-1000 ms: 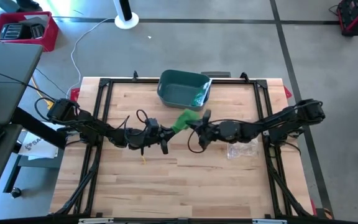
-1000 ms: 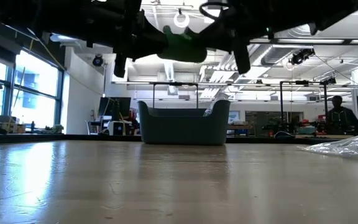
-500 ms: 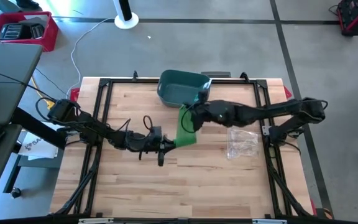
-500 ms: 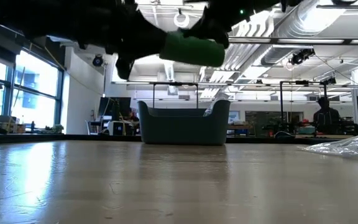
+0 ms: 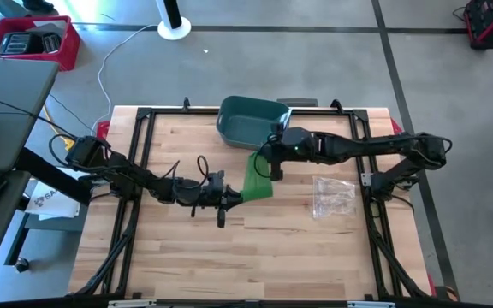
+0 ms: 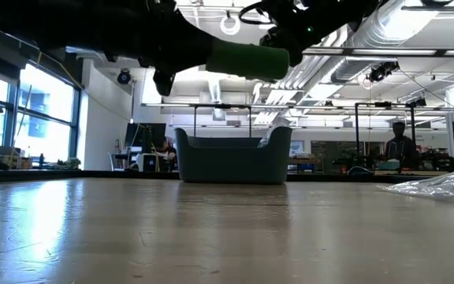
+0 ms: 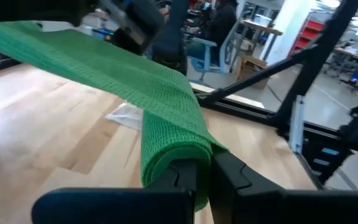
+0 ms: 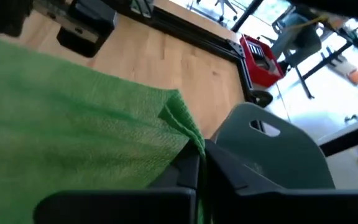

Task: Roll bandage
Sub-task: Roll the green bandage

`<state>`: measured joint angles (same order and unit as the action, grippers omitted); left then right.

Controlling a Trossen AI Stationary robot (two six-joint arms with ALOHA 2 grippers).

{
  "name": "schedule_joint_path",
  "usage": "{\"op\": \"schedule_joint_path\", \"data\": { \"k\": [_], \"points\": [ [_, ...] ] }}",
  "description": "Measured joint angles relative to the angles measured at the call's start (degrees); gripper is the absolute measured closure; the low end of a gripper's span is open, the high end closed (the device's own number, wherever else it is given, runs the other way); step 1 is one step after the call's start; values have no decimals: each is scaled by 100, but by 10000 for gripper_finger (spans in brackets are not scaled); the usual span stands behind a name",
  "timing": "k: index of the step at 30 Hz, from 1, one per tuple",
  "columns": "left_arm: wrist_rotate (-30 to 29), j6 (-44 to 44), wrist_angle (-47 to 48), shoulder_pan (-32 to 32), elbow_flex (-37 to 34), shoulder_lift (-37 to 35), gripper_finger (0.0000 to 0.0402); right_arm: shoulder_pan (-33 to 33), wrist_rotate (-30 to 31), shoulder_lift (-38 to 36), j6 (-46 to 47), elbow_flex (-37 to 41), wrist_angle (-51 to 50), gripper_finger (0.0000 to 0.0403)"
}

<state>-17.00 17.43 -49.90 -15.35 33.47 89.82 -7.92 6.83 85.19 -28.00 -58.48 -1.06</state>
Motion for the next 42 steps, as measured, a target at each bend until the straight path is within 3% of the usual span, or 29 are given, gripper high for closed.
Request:
{"op": "schedule_joint_path", "data": {
  "k": [7, 13, 21, 25, 34, 42],
  "points": [
    [3, 28, -1, 62, 0, 0, 392, -155, -202, 0, 827, 2, -162, 329],
    [1, 93, 20, 157, 0, 0, 392, -258, -247, -157, 842, 7, -32, 278],
    [-57, 496, 62, 264, 7, -7, 392, -238, -1057, -367, 490, 11, 900, 275],
    [294, 584, -72, 265, 7, -7, 392, -270, -1115, -367, 392, 11, 1291, 275],
    [497, 803, -93, 171, 7, -9, 392, -557, -744, -300, 827, 11, 802, 275],
    [624, 744, -390, 168, 4, -9, 392, -668, -1702, -34, 654, 26, 793, 272]
  ]
}}
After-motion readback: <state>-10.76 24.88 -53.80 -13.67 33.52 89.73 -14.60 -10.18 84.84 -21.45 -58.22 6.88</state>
